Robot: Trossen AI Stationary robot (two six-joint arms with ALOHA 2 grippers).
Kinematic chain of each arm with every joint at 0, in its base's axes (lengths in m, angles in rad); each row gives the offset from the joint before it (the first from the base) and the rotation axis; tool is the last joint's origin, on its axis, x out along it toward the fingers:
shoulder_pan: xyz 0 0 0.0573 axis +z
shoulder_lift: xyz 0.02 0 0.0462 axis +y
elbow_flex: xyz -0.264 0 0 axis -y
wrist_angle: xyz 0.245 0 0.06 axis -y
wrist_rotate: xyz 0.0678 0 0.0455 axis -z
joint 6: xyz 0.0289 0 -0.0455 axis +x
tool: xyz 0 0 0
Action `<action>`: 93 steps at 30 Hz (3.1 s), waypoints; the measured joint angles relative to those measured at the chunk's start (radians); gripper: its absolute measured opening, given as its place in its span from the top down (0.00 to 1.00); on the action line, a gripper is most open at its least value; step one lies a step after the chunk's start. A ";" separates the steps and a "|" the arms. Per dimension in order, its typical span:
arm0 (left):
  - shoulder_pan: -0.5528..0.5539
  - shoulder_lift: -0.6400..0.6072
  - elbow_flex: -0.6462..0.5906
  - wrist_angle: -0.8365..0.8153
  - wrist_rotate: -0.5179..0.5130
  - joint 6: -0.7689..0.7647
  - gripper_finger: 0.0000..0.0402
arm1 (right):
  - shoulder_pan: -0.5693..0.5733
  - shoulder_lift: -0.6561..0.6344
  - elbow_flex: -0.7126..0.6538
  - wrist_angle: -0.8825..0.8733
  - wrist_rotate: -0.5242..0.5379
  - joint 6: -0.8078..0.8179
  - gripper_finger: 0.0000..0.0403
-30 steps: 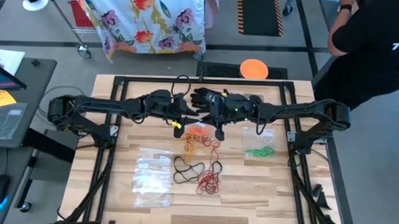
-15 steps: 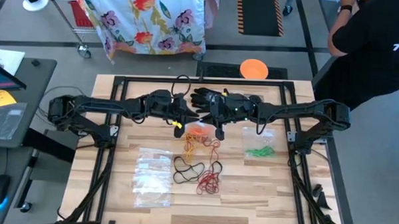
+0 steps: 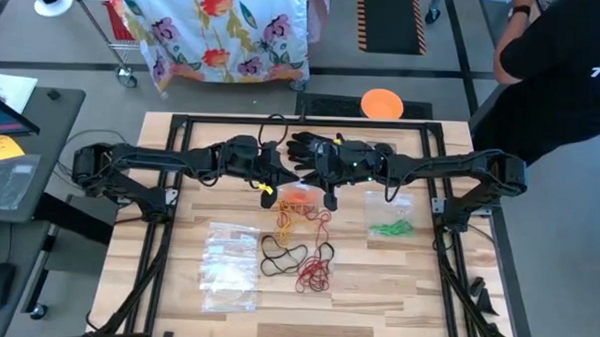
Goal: Sort rubber bands
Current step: Close the transparent zip bag containing the orange rubber bands
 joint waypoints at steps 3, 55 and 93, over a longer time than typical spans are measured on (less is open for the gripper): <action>0.000 0.000 0.000 -0.006 0.000 0.000 1.00 | 0.000 0.000 0.000 -0.012 0.000 0.003 0.89; 0.001 -0.001 0.000 0.012 -0.011 0.065 0.89 | -0.011 0.000 0.000 -0.010 0.024 0.000 0.87; 0.429 0.256 -0.262 0.206 0.236 -0.643 0.56 | -0.228 0.136 0.000 0.009 -0.175 -0.031 0.90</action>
